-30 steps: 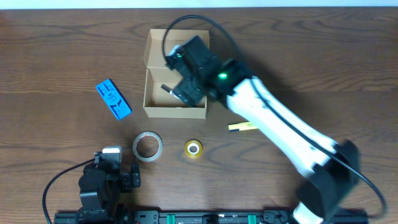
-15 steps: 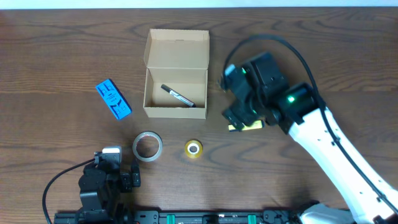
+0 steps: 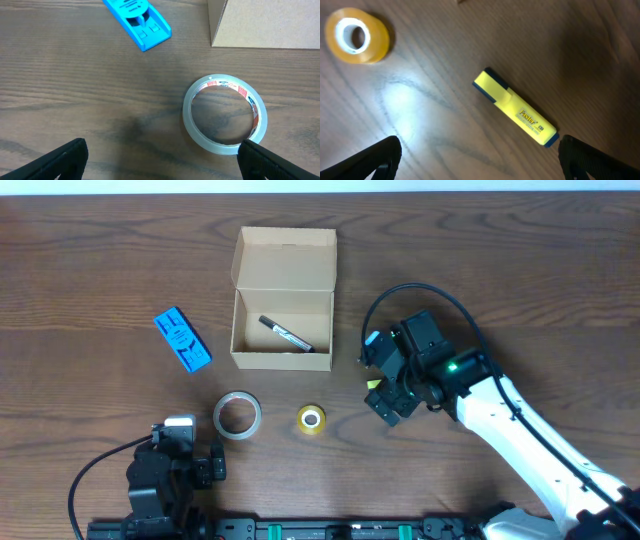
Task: Pack container
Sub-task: 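Move the right gripper to the yellow highlighter and grasp it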
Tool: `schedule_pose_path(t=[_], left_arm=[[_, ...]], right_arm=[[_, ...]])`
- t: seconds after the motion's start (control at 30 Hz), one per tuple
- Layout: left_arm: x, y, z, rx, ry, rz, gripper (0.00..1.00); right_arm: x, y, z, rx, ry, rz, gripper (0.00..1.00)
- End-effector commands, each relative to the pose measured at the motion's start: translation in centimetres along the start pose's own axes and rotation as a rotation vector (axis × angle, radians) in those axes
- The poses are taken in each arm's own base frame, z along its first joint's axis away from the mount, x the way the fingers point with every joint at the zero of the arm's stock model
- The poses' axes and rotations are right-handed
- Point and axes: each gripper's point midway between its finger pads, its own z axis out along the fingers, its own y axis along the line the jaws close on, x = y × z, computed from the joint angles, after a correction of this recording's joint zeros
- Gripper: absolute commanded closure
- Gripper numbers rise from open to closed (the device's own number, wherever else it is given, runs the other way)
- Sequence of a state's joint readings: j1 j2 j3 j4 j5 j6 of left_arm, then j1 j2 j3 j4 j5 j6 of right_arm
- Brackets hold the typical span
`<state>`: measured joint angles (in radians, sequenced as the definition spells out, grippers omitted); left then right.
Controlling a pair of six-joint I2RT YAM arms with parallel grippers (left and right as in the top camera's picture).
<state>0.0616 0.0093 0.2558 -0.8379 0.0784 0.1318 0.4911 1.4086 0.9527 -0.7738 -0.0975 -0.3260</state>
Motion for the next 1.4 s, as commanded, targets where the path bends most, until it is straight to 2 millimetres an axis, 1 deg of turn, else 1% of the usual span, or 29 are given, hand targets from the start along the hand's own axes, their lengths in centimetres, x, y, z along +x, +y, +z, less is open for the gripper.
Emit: schedule_pose_path(t=[0.0,0.23,0.4,0.53,0.7,0.8,1.03,1.07,1.1,1.23,1.37], left_arm=[[1.4,0.0,0.1,-0.004,0.054,0.005,0.05],[1.4,0.0,0.1,-0.004,0.054,0.005,0.05],[1.4,0.0,0.1,-0.004,0.054,0.005,0.05],[1.4,0.0,0.1,-0.004,0.054,0.005,0.05],[1.4,0.0,0.1,-0.004,0.054,0.005,0.05],[1.4,0.0,0.1,-0.004,0.054,0.005,0.05],[1.4,0.0,0.1,-0.004,0.054,0.005,0.05],[1.4,0.0,0.1,-0.004,0.054,0.005,0.05],[1.4,0.0,0.1,-0.004,0.054,0.005,0.05],[1.4,0.0,0.1,-0.004,0.054,0.005,0.05],[1.4,0.0,0.1,-0.004,0.054,0.005,0.04]], right_arm=[[1.1,-0.8,1.4,0.005,0.028,0.020,0.01],[1.7,-2.9,5.0,0.005,0.071,0.061,0.01],[3.1,-2.8,7.0,-0.021,0.139,0.064,0.01],[3.6,-2.7,8.0,-0.031,0.166,0.067,0.01],[3.7,-2.8,8.5,-0.034,0.171,0.060,0.03],[3.7,-2.8,8.6,-0.033,0.171,0.058,0.05],[4.5,-2.4,8.4,-0.044,0.206,0.102,0.18],[4.6,-2.4,8.4,-0.045,0.211,0.113,0.22],[4.7,-2.3,8.4,-0.045,0.215,0.126,0.28],[5.0,-2.2,8.3,-0.044,0.227,0.178,0.39],[5.4,-1.9,8.2,-0.045,0.251,0.235,0.41]])
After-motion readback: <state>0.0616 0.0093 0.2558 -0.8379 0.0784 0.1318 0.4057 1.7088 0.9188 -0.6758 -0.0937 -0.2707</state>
